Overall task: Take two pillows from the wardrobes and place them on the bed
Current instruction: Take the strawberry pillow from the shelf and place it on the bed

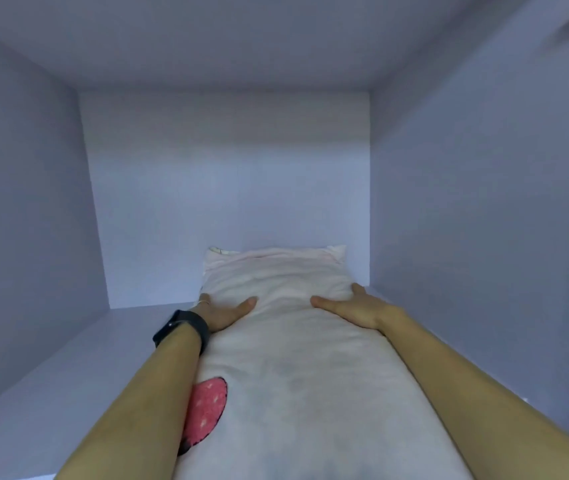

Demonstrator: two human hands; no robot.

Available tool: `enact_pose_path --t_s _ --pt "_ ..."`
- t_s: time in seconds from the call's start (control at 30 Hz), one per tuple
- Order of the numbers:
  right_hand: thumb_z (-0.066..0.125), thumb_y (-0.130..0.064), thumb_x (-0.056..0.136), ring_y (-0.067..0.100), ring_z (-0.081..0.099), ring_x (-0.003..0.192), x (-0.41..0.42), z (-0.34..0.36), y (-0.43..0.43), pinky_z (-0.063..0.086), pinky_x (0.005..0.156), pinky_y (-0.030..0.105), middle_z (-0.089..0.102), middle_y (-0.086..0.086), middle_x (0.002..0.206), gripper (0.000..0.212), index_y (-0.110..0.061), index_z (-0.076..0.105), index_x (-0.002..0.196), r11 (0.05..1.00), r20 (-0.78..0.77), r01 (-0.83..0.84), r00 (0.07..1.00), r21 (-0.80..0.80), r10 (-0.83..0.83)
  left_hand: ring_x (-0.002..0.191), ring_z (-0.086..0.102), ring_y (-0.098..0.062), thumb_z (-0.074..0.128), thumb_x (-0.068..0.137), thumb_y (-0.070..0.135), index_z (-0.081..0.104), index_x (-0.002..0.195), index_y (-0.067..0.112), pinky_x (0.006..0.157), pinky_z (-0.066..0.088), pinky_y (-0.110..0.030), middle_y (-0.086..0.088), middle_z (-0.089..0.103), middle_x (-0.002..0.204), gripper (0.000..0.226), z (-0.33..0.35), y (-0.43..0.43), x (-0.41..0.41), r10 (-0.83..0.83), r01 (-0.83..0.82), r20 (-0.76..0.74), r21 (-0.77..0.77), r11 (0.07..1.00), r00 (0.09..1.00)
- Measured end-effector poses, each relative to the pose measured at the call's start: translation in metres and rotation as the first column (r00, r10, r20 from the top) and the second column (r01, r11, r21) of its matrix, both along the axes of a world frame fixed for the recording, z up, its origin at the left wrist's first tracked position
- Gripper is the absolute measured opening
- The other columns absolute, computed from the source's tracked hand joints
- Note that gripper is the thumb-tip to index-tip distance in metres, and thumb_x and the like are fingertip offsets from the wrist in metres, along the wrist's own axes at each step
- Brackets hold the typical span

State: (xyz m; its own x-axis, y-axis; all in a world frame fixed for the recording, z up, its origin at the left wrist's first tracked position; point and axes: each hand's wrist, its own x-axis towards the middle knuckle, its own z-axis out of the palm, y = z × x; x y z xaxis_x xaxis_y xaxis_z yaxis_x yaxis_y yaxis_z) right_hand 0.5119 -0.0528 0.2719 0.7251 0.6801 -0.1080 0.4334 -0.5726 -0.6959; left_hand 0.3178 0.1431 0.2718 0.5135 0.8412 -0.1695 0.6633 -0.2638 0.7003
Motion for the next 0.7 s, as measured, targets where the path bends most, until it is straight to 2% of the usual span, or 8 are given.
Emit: enact_pose_path --t_s 0.1,0.17,0.27,0.4,0.57,0.7 --pt "0.058 -0.095 0.053 0.031 0.039 0.144 -0.002 -0.011 -0.001 0.035 0.117 0.044 0.034 0.002 0.162 0.134 -0.034 0.008 0.161 0.999 0.072 0.034 0.997 0.017 -0.035 0.144 0.036 -0.035 0.062 0.065 0.085 0.002 0.160 0.016 0.118 0.032 -0.044 -0.011 0.028 0.162 0.132 -0.006 0.003 -0.003 0.033 -0.033 0.017 0.006 0.999 0.999" --pt "0.057 -0.095 0.052 0.033 0.041 0.142 -0.004 -0.015 -0.004 0.037 0.115 0.046 0.035 0.005 0.161 0.130 -0.038 0.011 0.160 0.998 0.098 0.060 0.993 0.023 -0.062 0.142 0.040 -0.036 0.060 0.065 0.087 0.011 0.159 0.020 0.116 0.034 -0.045 -0.010 0.035 0.160 0.126 -0.011 0.001 -0.005 0.067 -0.065 -0.012 0.100 0.993 0.998" --pt "0.060 -0.091 0.061 0.035 0.042 0.139 -0.010 -0.019 -0.009 0.039 0.111 0.047 0.027 0.011 0.160 0.119 -0.040 0.013 0.158 0.995 0.139 0.083 0.986 0.048 -0.088 0.131 0.050 -0.038 0.051 0.062 0.095 0.021 0.155 0.036 0.107 0.044 -0.047 -0.012 0.047 0.149 0.114 -0.017 -0.014 -0.015 0.168 -0.159 -0.009 0.268 0.950 0.986" --pt "0.058 -0.086 0.070 0.034 0.043 0.139 -0.027 -0.019 -0.022 0.041 0.105 0.045 0.027 0.009 0.159 0.109 -0.038 0.017 0.159 0.997 0.283 0.055 0.957 0.050 -0.067 0.124 0.049 -0.042 0.045 0.064 0.095 0.029 0.150 0.043 0.098 0.047 -0.054 -0.017 0.044 0.136 0.102 -0.019 -0.047 -0.035 0.241 -0.228 0.027 0.440 0.868 0.970" --pt "0.055 -0.084 0.074 0.036 0.044 0.136 -0.055 -0.031 -0.061 0.042 0.102 0.046 0.031 0.008 0.155 0.103 -0.040 0.014 0.158 0.978 0.380 0.007 0.921 0.207 -0.087 0.123 0.047 -0.037 0.047 0.073 0.088 0.033 0.149 0.041 0.096 0.042 -0.051 -0.013 0.045 0.131 0.090 -0.029 -0.104 -0.069 0.291 -0.351 0.196 0.564 0.748 0.936" --pt "0.056 -0.081 0.077 0.035 0.041 0.135 -0.085 -0.050 -0.093 0.041 0.098 0.048 0.027 0.000 0.157 0.098 -0.045 0.011 0.156 0.914 0.433 -0.062 0.892 0.401 -0.130 0.120 0.046 -0.034 0.050 0.073 0.087 0.030 0.147 0.047 0.099 0.039 -0.051 -0.008 0.044 0.122 0.087 -0.051 -0.147 -0.099 0.313 -0.504 0.405 0.560 0.658 0.859"
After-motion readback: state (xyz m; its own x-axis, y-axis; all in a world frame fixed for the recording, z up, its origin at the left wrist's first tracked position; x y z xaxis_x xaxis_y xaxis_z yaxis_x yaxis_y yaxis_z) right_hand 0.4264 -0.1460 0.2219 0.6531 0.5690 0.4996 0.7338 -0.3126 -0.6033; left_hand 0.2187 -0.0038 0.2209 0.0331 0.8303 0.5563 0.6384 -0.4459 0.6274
